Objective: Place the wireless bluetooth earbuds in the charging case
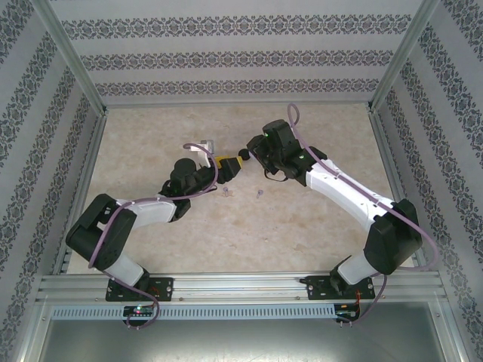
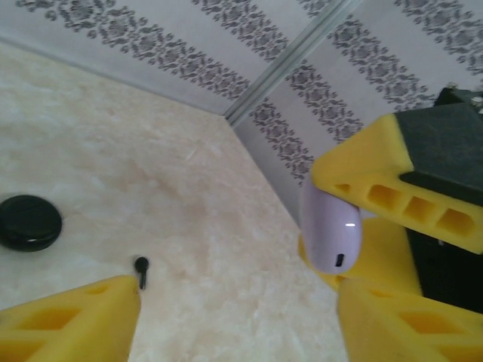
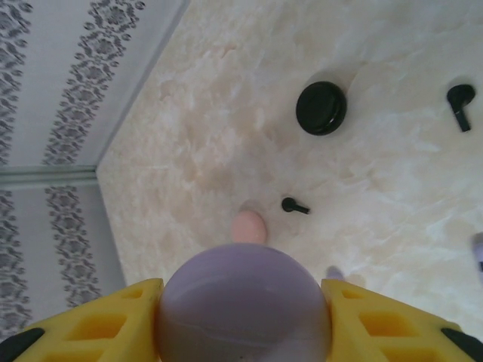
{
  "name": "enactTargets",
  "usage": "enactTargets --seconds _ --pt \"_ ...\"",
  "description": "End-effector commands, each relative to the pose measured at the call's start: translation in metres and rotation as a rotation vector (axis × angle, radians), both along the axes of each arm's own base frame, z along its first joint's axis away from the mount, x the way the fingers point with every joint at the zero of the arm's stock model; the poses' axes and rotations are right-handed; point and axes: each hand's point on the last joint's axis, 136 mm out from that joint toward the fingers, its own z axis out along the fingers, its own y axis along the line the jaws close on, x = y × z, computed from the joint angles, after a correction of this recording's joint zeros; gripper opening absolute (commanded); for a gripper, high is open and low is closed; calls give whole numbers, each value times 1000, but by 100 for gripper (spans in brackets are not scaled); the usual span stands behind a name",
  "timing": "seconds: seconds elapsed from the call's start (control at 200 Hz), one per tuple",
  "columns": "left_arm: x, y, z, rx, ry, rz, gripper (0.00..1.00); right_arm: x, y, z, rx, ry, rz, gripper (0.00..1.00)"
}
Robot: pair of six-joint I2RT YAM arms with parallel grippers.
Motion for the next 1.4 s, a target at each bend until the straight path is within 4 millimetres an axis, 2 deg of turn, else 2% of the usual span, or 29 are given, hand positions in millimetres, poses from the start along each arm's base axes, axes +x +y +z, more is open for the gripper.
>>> enactTargets --seconds 0.0,0.115,0.515,0.709,1.119,1.399 --pt "-6 -16 33 -99 -92 -90 66 7 5 16 96 -20 -75 25" --pt "-7 -22 32 -116 -95 -131 66 9 10 21 110 -26 -60 25" --pt "0 -38 36 -145 -103 -190 58 9 23 14 150 -9 -29 25" --pt "6 -40 36 -149 -103 -186 57 10 28 10 159 1 -15 24" --pt "14 -43 33 -159 -99 -174 40 10 29 8 166 3 -9 24" --pt "18 -40 36 -160 -109 -148 40 9 29 6 167 5 -9 24"
